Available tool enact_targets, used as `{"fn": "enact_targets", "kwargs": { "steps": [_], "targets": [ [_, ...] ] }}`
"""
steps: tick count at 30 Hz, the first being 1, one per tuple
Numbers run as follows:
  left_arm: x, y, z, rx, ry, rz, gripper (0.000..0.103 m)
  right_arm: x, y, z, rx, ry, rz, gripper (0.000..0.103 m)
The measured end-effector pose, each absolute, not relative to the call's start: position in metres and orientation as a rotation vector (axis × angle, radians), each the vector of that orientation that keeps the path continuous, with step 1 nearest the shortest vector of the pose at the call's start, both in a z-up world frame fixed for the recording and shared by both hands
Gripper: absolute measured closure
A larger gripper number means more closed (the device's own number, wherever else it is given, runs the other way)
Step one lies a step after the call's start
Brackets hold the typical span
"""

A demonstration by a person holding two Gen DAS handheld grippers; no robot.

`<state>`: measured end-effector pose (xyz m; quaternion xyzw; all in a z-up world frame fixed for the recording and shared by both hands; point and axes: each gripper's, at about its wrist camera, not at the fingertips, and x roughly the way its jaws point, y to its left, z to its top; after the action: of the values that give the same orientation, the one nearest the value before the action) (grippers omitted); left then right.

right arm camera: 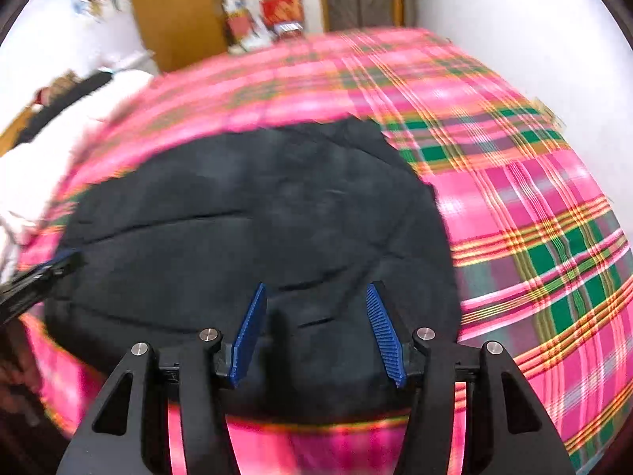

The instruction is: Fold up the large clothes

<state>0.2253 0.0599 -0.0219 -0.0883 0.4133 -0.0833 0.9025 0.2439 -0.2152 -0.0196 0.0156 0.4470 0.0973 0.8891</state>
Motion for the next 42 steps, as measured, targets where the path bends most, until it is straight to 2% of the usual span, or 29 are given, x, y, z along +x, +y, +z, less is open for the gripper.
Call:
{"fn": "enact_targets", "kwargs": {
  "steps": [7,14,22,30,42],
  "targets": [
    [0.222,0.038,-0.056,-0.080,0.955,-0.188,0.068,0.247,-0.167,-0.079,-0.053,1.065,0.240,0.049],
    [0.234,0.038,-0.062,-0.116,0.976,-0.170,0.068,0.256,-0.163,-0.080,-0.066,1.080,0.229,0.049],
    [0.239,0.063,-0.029,-0.116,0.892,-0.087,0.068,0.260,-0.145,-0.022,-0.052,0.925,0.281,0.049],
    [0.264,0.101,-0.051,-0.188,0.972,0.038,0.068,0.308,-0.140,-0.076,-0.079,1.000,0.242,0.049],
    [0.271,0.091,-0.057,-0.128,0.983,0.049,0.068,0.308,-0.139,-0.088,-0.107,1.000,0.263,0.049]
  ]
}}
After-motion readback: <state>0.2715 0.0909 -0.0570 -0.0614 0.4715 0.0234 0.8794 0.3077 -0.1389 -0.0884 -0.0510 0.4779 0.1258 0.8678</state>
